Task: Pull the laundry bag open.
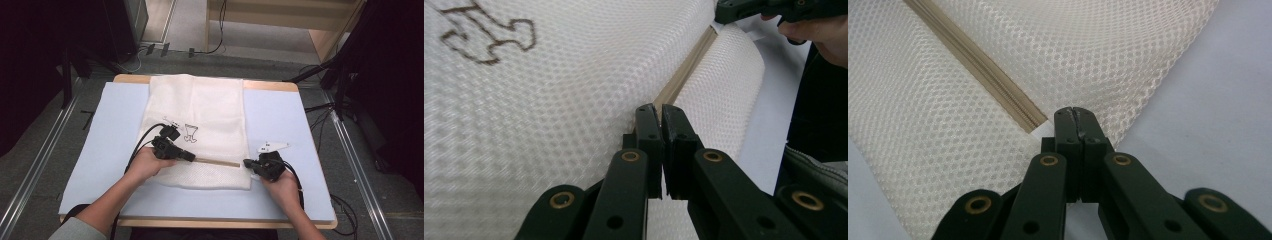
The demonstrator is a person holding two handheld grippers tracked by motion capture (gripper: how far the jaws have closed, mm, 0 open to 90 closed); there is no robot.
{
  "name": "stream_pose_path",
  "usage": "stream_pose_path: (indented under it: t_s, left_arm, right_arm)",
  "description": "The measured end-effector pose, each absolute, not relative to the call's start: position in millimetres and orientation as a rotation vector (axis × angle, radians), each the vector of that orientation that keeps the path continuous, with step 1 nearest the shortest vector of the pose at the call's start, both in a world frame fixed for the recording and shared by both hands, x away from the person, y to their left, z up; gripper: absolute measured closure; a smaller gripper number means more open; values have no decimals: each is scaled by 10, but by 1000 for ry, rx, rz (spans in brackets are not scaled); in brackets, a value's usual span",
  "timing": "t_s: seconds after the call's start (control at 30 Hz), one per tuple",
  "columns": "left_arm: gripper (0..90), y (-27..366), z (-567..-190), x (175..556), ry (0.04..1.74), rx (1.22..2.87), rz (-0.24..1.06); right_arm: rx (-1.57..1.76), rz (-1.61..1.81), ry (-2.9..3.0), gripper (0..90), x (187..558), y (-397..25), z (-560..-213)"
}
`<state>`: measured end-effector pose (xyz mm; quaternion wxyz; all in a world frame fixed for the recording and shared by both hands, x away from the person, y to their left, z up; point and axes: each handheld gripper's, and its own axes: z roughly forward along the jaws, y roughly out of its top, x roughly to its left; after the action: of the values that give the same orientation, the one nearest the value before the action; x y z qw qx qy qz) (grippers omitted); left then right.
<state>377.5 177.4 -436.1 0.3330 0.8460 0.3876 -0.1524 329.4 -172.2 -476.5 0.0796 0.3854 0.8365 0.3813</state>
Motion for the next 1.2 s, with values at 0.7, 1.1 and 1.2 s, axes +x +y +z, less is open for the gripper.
stream_pose_path:
  t_s: [0.7,1.1,1.2]
  left_arm:
    - [888,2016,-4350,3750,1060,2196,-384]
    - [887,2185,-4327,3719,1063,2176,-383]
    - [887,2220,-4333,3720,1073,2182,-391]
  right_arm:
    - [1153,1144,2505,900,3293,-1725,-4766]
    - [1147,1142,2505,900,3300,-1724,-4765]
    - [1152,1146,2508,900,3300,-1728,-4766]
